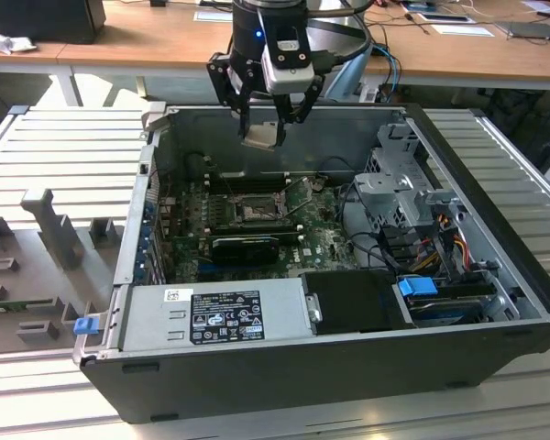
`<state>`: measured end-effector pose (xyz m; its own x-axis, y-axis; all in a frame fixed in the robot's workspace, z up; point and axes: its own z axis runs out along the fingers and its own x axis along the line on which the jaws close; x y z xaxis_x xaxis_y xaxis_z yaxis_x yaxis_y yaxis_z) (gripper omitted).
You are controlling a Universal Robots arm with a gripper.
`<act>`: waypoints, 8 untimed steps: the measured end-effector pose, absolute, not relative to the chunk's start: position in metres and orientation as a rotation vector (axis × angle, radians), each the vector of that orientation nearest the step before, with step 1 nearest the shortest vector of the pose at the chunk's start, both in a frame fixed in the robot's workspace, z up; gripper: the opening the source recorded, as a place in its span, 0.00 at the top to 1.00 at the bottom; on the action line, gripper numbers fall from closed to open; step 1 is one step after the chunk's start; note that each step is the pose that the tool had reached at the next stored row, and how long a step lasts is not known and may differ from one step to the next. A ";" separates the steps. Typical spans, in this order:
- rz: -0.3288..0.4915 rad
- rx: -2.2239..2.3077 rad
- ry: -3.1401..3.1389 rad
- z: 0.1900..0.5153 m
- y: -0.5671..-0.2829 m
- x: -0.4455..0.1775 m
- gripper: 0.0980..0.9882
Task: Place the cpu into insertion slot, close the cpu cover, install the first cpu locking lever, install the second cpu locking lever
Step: 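Place the cpu into insertion slot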
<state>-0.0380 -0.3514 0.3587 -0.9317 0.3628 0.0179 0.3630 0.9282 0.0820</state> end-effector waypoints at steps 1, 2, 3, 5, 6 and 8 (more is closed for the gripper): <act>-0.131 -0.580 -3.082 0.358 -0.351 -0.038 0.52; -0.131 -0.580 -3.082 0.357 -0.351 -0.038 0.52; -0.129 -0.580 -3.083 0.356 -0.351 -0.038 0.52; -0.129 -0.580 -3.083 0.354 -0.351 -0.038 0.52; -0.129 -0.581 -3.082 0.353 -0.351 -0.038 0.52; -0.127 -0.587 -3.082 0.353 -0.351 -0.038 0.52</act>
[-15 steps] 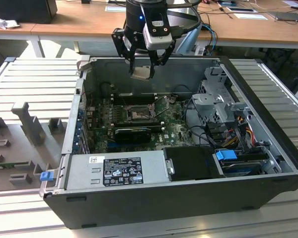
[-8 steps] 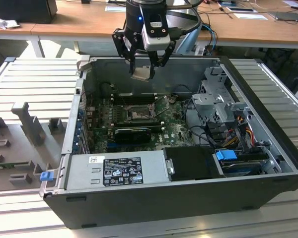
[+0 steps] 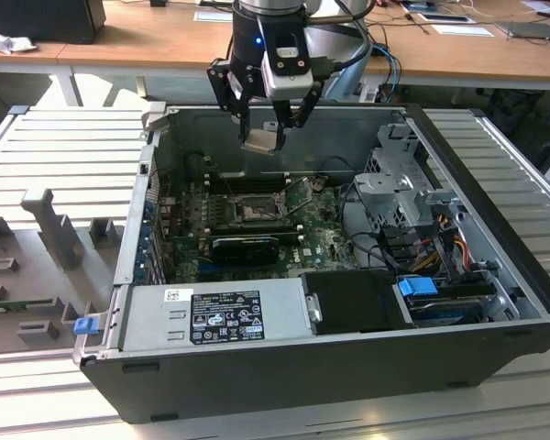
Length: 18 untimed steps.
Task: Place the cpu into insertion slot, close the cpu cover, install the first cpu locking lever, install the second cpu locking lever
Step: 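Place the cpu into insertion slot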
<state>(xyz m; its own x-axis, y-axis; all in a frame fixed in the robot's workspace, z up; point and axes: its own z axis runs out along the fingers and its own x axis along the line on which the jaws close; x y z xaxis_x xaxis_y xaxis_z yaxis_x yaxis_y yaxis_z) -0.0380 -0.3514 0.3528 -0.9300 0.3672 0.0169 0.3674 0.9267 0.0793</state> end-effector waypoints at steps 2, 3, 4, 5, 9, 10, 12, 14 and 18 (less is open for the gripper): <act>-0.126 -0.619 -3.077 0.353 -0.351 -0.038 0.52; -0.126 -0.632 -3.074 0.352 -0.351 -0.038 0.52; -0.126 -0.639 -3.073 0.352 -0.351 -0.038 0.52; -0.126 -0.654 -3.070 0.352 -0.351 -0.038 0.52; -0.126 -0.696 -3.062 0.352 -0.351 -0.038 0.52; -0.126 -0.701 -3.061 0.352 -0.351 -0.038 0.52; -0.126 -0.712 -3.059 0.352 -0.351 -0.038 0.52; -0.126 -0.724 -3.056 0.352 -0.351 -0.038 0.52; -0.126 -0.751 -3.051 0.351 -0.351 -0.038 0.52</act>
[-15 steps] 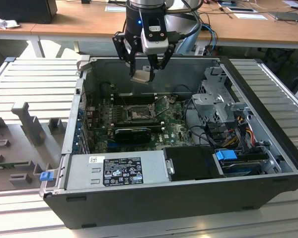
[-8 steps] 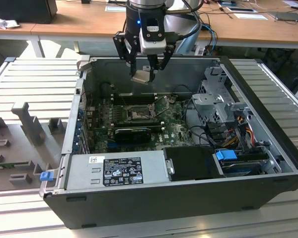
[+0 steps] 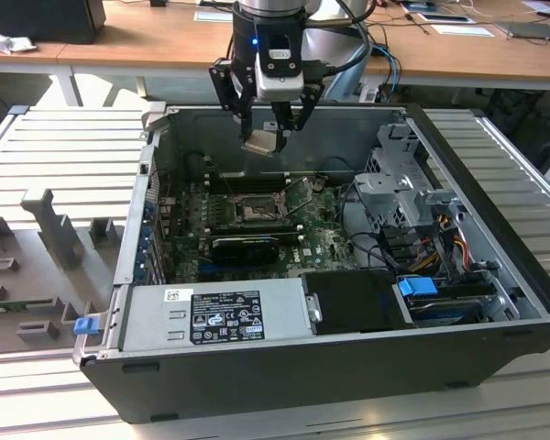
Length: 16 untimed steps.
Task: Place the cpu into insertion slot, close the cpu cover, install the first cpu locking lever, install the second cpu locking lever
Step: 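Place the cpu into insertion slot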
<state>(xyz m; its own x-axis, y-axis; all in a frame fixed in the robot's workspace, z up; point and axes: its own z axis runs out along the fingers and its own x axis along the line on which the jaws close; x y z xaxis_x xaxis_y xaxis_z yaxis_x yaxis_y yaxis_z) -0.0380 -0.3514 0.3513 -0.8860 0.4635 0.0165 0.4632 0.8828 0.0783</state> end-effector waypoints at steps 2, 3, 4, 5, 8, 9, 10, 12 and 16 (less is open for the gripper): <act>0.126 0.762 3.042 0.351 -0.351 -0.038 0.52; 0.126 0.769 3.040 0.351 -0.351 -0.038 0.52; 0.126 0.779 3.037 0.351 -0.351 -0.038 0.52; 0.126 0.786 3.035 0.350 -0.351 -0.038 0.52; 0.125 0.823 3.024 0.350 -0.351 -0.038 0.52; 0.125 0.840 3.019 0.350 -0.351 -0.038 0.52; 0.125 0.855 3.015 0.350 -0.351 -0.038 0.52; 0.125 0.869 3.010 0.350 -0.351 -0.038 0.52; 0.125 0.893 3.003 0.350 -0.351 -0.038 0.52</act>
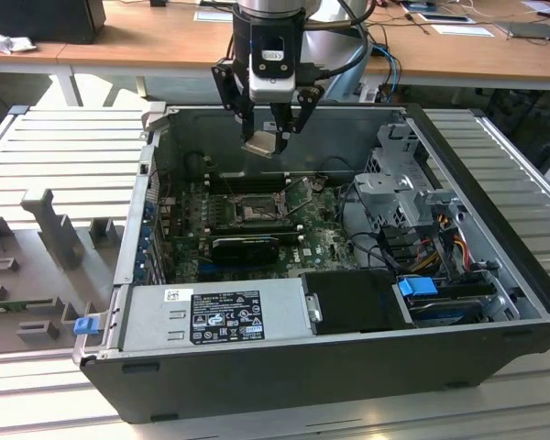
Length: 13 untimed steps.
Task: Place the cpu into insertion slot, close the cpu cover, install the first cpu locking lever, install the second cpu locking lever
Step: 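Place the cpu into insertion slot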
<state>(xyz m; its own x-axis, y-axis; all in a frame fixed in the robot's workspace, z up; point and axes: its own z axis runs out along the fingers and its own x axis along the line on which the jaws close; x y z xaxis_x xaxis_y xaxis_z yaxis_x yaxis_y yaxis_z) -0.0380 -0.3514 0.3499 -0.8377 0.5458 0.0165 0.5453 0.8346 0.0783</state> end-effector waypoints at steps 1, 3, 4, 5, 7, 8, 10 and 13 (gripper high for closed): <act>0.125 0.896 3.002 0.350 -0.351 -0.038 0.52; 0.125 0.905 2.999 0.350 -0.351 -0.038 0.52; 0.125 0.909 2.997 0.350 -0.351 -0.038 0.52; 0.125 0.914 2.996 0.350 -0.351 -0.038 0.52; 0.125 0.923 2.993 0.350 -0.351 -0.038 0.52; 0.125 0.926 2.992 0.350 -0.351 -0.038 0.52; 0.125 0.936 2.988 0.350 -0.351 -0.038 0.52; 0.125 0.954 2.982 0.350 -0.351 -0.038 0.52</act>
<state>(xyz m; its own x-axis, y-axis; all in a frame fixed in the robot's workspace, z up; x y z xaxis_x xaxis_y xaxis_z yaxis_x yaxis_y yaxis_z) -0.0380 -0.3514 0.3498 -0.8146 0.5798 0.0165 0.5792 0.8114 0.0783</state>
